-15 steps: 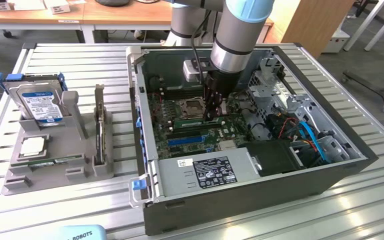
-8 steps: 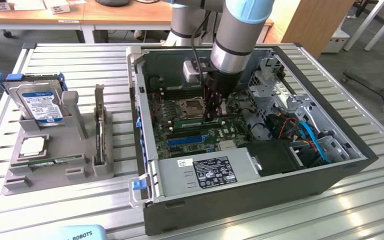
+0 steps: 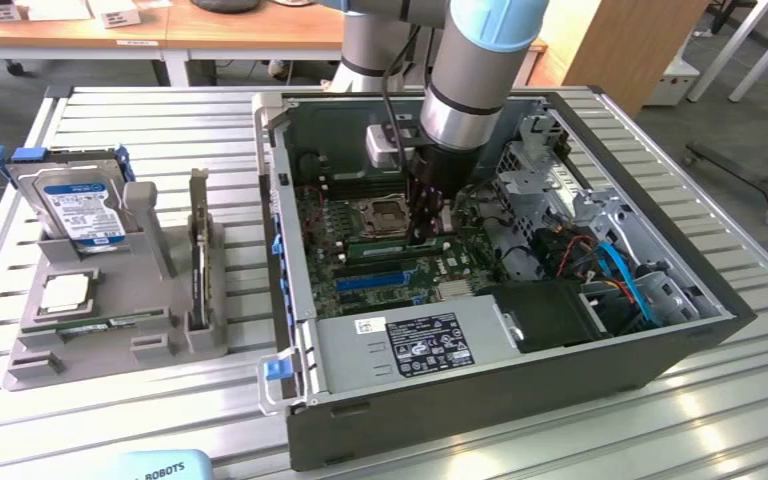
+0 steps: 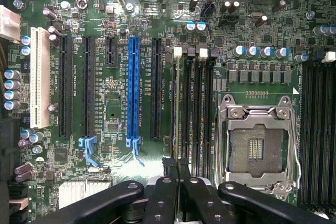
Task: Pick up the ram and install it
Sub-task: 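Insert the ram into the slot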
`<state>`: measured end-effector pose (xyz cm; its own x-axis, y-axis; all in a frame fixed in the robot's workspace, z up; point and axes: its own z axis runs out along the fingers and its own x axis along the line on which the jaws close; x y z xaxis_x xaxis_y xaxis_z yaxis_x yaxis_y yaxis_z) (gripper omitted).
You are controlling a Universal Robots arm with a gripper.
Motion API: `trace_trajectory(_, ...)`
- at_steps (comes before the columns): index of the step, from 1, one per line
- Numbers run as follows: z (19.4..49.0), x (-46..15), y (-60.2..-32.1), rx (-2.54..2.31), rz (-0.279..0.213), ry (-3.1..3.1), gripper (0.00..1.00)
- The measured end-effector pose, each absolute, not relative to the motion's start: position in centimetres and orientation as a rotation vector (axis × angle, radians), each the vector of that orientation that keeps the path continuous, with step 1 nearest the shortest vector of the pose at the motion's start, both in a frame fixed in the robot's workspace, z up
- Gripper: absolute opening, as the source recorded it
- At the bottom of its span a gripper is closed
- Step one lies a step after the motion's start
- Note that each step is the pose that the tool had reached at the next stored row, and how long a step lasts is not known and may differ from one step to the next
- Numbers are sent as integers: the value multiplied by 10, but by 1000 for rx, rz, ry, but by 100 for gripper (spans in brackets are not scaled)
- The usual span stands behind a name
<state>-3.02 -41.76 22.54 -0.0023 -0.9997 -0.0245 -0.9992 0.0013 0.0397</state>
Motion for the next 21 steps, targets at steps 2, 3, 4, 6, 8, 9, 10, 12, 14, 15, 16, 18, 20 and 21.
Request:
trace_trajectory(2,225,-30,-418,2211,-71,-2215,12)
trace_trajectory(3,225,-30,-418,2211,-71,-2215,12)
trace_trajectory(4,225,-30,-418,2211,-71,-2215,12)
trace_trajectory(6,225,-30,-418,2211,-71,-2215,18)
trace_trajectory(8,225,-30,-418,2211,-71,-2215,24)
trace_trajectory(9,225,-30,-418,2211,-71,-2215,24)
trace_trajectory(10,225,-30,-418,2211,-71,-2215,31)
trace_trajectory(12,225,-30,-418,2211,-71,-2215,31)
trace_trajectory(14,226,-30,-418,2211,-71,-2215,31)
trace_trajectory(15,228,-30,-418,2211,-71,-2215,31)
trace_trajectory(16,229,-30,-418,2211,-71,-2216,31)
trace_trajectory(18,235,-30,-418,2211,-71,-2216,31)
trace_trajectory(20,241,-30,-418,2211,-71,-2215,31)
trace_trajectory(21,244,-30,-418,2211,-71,-2215,31)
